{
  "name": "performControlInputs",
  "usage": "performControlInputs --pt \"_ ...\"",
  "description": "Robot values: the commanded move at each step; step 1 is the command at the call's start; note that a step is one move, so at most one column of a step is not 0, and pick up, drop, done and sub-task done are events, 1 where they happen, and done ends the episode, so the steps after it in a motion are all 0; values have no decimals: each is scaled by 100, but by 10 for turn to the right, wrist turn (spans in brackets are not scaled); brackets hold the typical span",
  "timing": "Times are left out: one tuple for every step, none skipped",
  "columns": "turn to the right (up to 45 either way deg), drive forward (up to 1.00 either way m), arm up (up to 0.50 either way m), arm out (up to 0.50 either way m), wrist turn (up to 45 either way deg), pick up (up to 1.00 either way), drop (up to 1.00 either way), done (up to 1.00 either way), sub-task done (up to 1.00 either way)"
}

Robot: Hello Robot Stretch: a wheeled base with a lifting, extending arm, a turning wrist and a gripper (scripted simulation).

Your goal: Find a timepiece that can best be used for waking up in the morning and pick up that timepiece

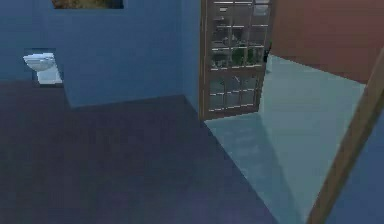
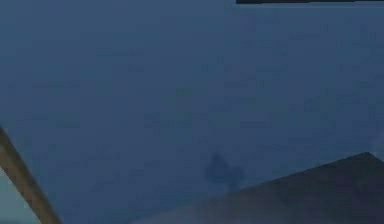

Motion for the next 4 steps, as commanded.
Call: performControlInputs --pt "0 75 0 0 0 0 0 0 0" --pt "240 0 0 0 0 0 0 0 0" --pt "0 70 0 0 0 0 0 0 0" --pt "270 0 0 0 0 0 0 0 0"
